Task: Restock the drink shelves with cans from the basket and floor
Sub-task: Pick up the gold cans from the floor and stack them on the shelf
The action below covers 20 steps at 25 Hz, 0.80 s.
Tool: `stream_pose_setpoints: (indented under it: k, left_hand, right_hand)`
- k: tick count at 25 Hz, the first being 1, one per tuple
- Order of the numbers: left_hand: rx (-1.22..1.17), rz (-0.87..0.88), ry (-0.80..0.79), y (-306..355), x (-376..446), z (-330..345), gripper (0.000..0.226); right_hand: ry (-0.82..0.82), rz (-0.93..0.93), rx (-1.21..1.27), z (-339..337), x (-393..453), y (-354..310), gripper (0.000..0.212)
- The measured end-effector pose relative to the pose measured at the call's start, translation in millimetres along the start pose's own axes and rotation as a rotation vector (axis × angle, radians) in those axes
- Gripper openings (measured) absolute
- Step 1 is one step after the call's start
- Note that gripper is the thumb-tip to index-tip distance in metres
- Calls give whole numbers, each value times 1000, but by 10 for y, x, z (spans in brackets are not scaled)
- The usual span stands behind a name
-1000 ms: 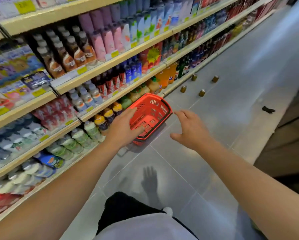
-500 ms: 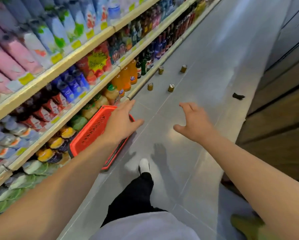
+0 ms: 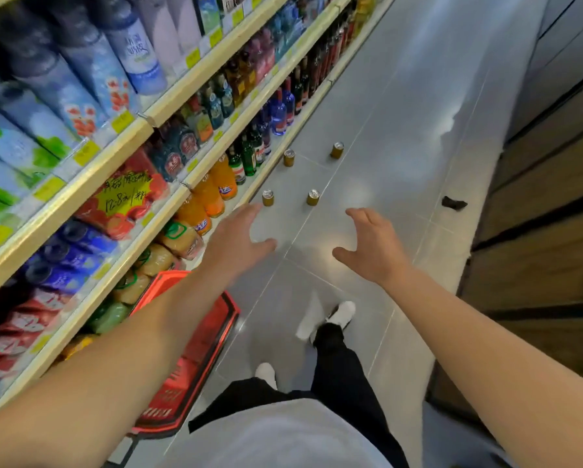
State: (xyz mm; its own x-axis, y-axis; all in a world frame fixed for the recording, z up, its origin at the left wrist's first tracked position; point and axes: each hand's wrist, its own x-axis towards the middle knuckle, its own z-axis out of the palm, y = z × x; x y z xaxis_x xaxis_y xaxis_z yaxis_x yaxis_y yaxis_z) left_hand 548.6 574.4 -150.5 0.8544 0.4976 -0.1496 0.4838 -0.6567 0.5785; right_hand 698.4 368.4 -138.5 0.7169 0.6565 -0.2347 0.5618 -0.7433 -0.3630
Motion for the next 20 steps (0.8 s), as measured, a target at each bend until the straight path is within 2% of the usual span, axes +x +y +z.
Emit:
stream_pose_setpoints:
  k: [4,9,15,20]
  left_hand:
    - [-5,-35,14,124,925,125,72]
    - [45,-160,-28,153,2006,260,78]
    - [209,-252,-97,-235,3021,585,75]
    - [279,-225,-267,-726,3756,831,76]
  right_hand:
    - [-72,-30,-4,-79,981,364,82]
    - [-207,-101,-69,-251,2281,738,83]
    - [-332,-125,-153,22,3490,917,87]
    - [-377,-53,-253,422,4154,1027,88]
